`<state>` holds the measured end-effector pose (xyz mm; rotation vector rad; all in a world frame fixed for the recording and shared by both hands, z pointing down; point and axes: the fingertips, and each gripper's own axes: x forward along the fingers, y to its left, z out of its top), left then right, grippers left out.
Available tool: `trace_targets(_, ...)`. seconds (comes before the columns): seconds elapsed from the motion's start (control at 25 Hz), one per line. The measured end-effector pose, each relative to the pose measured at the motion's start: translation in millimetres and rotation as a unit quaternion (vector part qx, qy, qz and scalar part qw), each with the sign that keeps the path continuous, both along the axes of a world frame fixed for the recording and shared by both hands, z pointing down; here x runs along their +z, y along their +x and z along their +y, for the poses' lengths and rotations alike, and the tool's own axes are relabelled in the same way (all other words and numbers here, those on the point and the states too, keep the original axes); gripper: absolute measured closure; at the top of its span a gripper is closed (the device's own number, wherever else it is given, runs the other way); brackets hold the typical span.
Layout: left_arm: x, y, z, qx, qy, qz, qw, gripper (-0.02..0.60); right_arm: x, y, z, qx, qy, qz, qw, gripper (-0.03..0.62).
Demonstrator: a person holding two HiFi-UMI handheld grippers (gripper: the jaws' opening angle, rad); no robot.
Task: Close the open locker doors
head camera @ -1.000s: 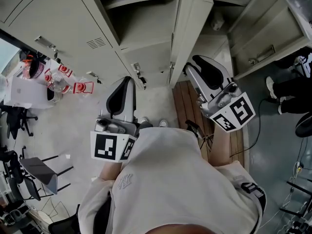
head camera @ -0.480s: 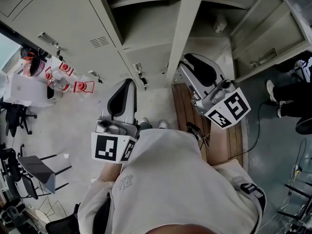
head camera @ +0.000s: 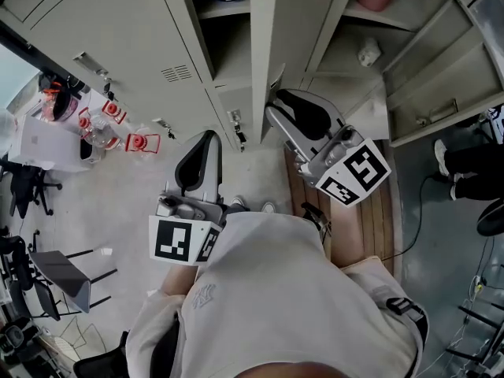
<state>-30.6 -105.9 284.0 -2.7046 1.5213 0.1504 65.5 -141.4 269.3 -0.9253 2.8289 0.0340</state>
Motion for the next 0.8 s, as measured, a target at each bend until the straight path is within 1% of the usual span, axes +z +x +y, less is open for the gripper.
trace_targets(0.12, -3.0, -16.3, -7.0, -0.007, 0.001, -0.002, 1.0000, 0.580, -1.2, -19.0, -7.8, -0.007, -0.001, 0.001, 1.000, 0.508)
trace_targets(0.36, -6.0, -47.1, -20.7, -0.019, -0.001, -0.007, 0.9998, 0.580, -2.3, -44.2, -31.3, 0.001, -0.005, 0.007, 1.000, 0.508)
trace_targets(0.8, -4.8, -80.7, -38.0, -0.034, -0.006, -0.006, 0.9994, 0.580, -2.9, -76.5, -74.3, 0.009, -0.006, 0.006, 1.000, 0.508)
